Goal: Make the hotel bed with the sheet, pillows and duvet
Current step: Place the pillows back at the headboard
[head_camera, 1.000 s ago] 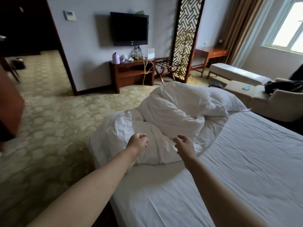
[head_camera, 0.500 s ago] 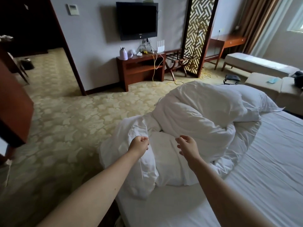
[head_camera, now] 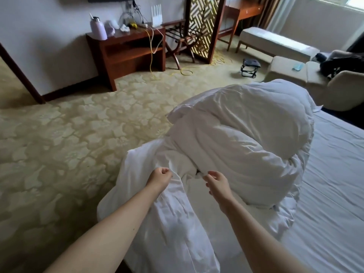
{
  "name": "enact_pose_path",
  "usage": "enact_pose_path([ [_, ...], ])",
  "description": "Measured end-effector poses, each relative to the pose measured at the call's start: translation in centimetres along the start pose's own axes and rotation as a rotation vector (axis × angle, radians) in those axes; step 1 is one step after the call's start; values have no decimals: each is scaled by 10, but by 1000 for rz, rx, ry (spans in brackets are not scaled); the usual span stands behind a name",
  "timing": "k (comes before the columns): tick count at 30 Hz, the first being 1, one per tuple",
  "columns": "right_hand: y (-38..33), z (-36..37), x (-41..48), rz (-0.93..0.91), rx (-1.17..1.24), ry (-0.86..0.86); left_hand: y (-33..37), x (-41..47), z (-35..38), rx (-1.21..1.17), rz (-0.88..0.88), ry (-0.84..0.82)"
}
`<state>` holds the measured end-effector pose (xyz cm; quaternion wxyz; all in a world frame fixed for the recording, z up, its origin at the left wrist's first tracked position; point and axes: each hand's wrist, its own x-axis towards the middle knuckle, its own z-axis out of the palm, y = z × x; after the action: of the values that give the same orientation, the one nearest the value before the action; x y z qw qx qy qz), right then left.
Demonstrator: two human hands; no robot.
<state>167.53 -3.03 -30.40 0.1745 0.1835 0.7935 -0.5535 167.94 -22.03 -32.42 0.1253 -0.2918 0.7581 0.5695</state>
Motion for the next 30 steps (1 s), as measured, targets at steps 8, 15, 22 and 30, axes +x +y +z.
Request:
enact_pose_path([
  [8,-32,35,83,30,-65,18,-4,89,5,57,-145,-57],
  [15,-52,59,162,-15,-232,-37,-9,154,15,100,-203,1],
  [22,-39,81,205,148,-145,-122,-22,189,30,144,-371,-55],
  [30,-49,53,210,214,-10,-266,36,146,60,287,124,-708],
])
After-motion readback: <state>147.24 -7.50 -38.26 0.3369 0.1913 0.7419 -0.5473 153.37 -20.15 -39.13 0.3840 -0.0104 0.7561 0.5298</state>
